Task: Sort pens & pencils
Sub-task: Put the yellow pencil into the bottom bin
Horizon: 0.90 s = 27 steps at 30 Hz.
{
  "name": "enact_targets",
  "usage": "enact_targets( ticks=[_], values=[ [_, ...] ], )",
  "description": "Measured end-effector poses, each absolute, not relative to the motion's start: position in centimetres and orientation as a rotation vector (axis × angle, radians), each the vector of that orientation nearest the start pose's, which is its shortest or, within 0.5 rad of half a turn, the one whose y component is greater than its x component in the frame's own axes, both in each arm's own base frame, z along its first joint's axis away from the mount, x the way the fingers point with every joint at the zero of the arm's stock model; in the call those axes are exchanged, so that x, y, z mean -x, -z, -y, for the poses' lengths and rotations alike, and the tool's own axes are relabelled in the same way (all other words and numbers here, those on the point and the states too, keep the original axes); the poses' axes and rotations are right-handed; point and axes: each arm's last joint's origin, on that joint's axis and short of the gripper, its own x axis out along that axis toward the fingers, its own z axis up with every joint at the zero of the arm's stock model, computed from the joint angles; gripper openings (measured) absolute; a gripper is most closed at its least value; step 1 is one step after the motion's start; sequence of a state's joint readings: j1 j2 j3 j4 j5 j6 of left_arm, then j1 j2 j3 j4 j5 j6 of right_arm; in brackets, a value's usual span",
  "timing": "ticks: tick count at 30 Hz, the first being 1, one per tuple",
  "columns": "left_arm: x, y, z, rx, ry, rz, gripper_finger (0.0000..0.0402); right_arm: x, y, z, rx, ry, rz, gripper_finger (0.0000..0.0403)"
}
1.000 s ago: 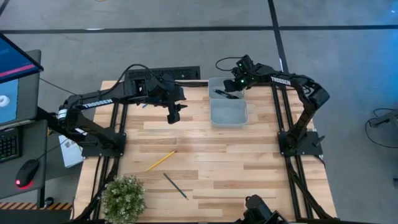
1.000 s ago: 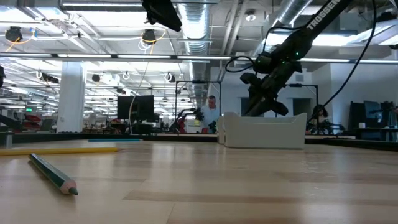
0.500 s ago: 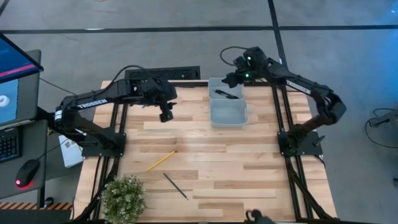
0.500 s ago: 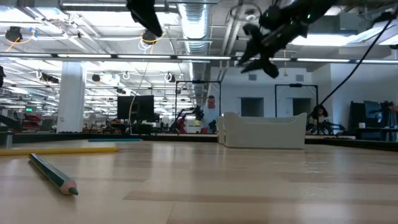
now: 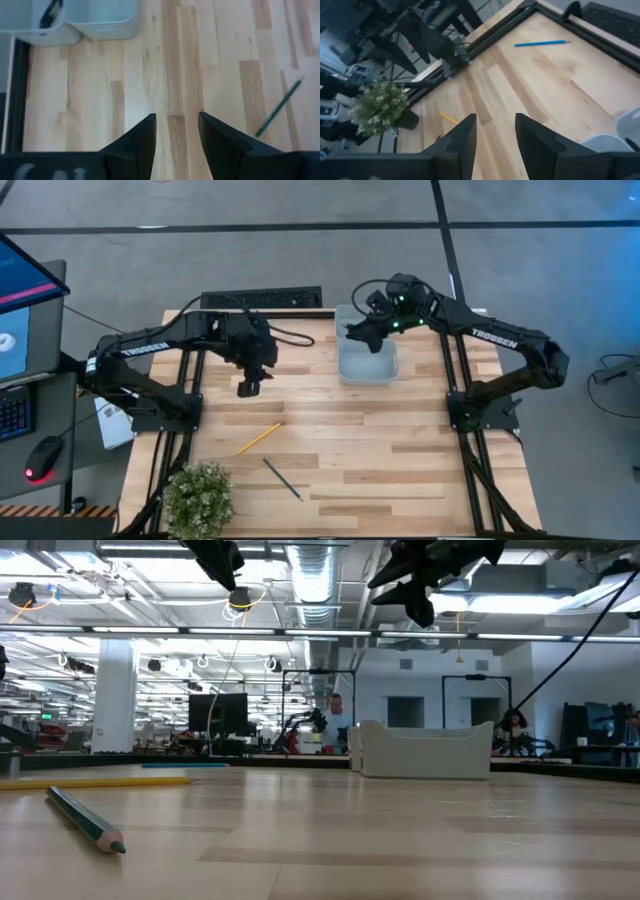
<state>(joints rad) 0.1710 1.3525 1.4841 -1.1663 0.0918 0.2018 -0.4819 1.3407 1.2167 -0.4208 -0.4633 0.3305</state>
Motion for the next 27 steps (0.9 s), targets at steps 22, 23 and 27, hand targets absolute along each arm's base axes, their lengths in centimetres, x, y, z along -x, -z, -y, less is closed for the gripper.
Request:
enact_targets(
  ticks=[22,23,27],
  values=[
    [-27.3,-30.3,-0.5,0.137,-0.273,-1.535,0.0186,-26.6,-33.9,12.1,-0.560,0.140,-0.492,0.0155],
    [-27.4,-29.7,-0.2,0.152,-0.257,-1.524,0.0186,-26.6,-33.9,12.1,-0.560,0.139,-0.493,0.0156],
    [-27.3,-26.7,0.7,0.253,-0.250,-1.476,0.0186,-26.6,-33.8,12.0,-0.564,0.139,-0.502,0.0157]
  ],
)
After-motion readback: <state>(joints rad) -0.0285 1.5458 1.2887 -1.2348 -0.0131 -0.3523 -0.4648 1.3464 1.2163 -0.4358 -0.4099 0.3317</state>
